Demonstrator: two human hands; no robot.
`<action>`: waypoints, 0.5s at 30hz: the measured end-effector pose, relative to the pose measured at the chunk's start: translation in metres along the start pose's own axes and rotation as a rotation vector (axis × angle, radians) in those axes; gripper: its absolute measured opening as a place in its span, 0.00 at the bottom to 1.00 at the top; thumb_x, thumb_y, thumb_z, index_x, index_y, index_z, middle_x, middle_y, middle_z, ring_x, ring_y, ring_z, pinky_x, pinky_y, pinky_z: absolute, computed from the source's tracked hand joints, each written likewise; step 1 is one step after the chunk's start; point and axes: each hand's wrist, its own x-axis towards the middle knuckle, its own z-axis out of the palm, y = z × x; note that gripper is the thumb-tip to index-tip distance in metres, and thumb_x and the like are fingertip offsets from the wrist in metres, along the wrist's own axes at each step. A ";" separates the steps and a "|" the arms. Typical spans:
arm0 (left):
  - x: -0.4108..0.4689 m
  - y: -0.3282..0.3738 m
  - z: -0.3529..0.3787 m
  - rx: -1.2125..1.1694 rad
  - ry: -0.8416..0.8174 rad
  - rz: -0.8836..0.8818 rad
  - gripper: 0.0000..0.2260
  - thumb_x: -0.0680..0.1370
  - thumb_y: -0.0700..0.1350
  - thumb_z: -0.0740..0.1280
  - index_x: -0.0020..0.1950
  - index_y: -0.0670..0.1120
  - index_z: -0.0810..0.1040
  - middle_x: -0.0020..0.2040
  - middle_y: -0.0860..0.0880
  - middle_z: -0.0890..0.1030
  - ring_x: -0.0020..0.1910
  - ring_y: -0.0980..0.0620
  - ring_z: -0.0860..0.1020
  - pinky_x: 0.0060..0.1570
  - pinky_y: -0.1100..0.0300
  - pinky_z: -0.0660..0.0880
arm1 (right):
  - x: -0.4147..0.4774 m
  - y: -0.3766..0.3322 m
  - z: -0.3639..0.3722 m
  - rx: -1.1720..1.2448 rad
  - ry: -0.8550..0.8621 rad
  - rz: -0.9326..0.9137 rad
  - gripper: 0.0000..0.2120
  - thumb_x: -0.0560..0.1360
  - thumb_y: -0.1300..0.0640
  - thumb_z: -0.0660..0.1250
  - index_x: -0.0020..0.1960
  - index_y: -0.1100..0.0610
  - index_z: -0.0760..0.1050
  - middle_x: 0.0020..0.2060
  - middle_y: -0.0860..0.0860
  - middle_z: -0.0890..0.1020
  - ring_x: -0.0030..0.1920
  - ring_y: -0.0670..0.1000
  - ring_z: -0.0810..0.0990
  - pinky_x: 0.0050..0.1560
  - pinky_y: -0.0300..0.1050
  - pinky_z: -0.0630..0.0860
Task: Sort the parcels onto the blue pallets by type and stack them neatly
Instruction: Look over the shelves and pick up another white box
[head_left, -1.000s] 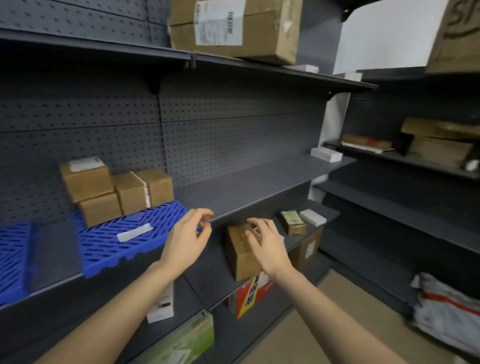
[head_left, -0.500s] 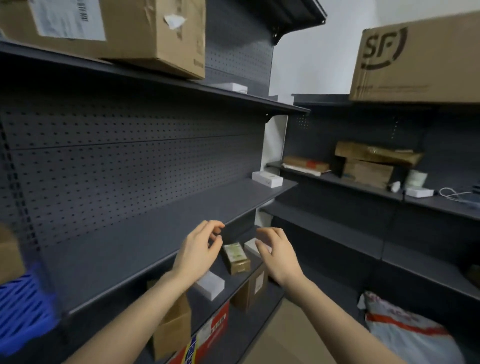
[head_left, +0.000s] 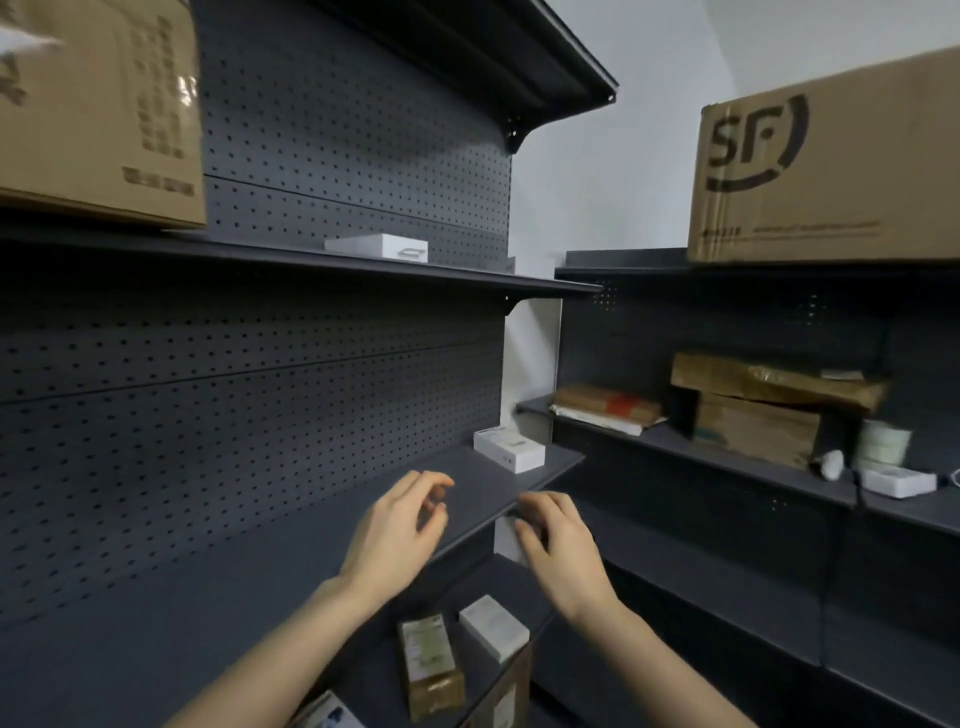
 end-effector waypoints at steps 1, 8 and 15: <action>0.015 0.004 0.005 0.019 0.019 0.007 0.10 0.78 0.44 0.65 0.57 0.56 0.75 0.48 0.62 0.74 0.43 0.62 0.75 0.45 0.59 0.76 | 0.017 0.005 -0.007 0.016 0.003 -0.029 0.15 0.79 0.52 0.60 0.66 0.49 0.70 0.62 0.43 0.69 0.57 0.43 0.73 0.58 0.38 0.69; 0.130 0.052 0.002 0.136 0.268 0.032 0.11 0.77 0.44 0.65 0.58 0.54 0.76 0.50 0.60 0.76 0.48 0.60 0.77 0.47 0.55 0.78 | 0.137 0.021 -0.069 0.137 0.013 -0.290 0.16 0.80 0.52 0.59 0.67 0.48 0.69 0.62 0.43 0.70 0.59 0.41 0.72 0.61 0.39 0.68; 0.210 0.097 -0.053 0.364 0.484 0.072 0.10 0.77 0.45 0.64 0.58 0.52 0.75 0.49 0.57 0.78 0.47 0.59 0.77 0.47 0.54 0.78 | 0.245 -0.015 -0.108 0.222 0.049 -0.532 0.18 0.80 0.50 0.59 0.69 0.48 0.68 0.65 0.44 0.69 0.63 0.44 0.70 0.62 0.40 0.68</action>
